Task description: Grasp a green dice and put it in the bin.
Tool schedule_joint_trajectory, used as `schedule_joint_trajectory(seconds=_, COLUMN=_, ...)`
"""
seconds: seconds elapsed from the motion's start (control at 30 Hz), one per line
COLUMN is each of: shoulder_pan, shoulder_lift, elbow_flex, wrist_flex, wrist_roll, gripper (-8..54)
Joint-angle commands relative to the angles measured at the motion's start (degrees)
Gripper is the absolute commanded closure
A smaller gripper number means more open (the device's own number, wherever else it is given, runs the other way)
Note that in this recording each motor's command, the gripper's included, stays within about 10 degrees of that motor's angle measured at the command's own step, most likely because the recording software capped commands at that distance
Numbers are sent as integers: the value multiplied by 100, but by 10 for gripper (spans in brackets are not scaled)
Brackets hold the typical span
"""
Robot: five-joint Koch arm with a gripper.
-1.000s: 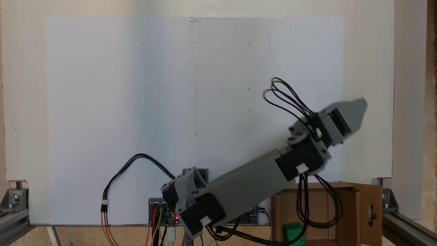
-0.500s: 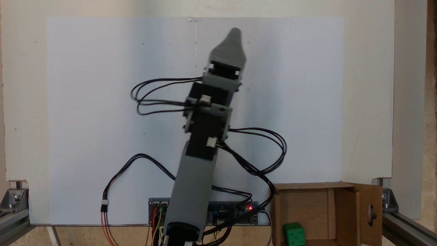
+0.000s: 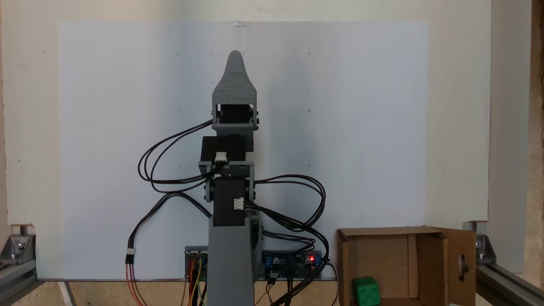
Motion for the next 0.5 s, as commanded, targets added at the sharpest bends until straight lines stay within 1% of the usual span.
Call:
schedule_joint_trajectory(seconds=0.0, shoulder_pan=0, shoulder_lift=334, elbow_flex=44, wrist_flex=-947, wrist_roll=229, gripper=5)
schedule_joint_trajectory(seconds=0.37, shoulder_pan=105, shoulder_lift=1450, elbow_flex=1696, wrist_flex=-3568, wrist_roll=202, gripper=4)
schedule_joint_trajectory(seconds=0.47, shoulder_pan=123, shoulder_lift=1679, elbow_flex=2048, wrist_flex=-3727, wrist_roll=202, gripper=4)
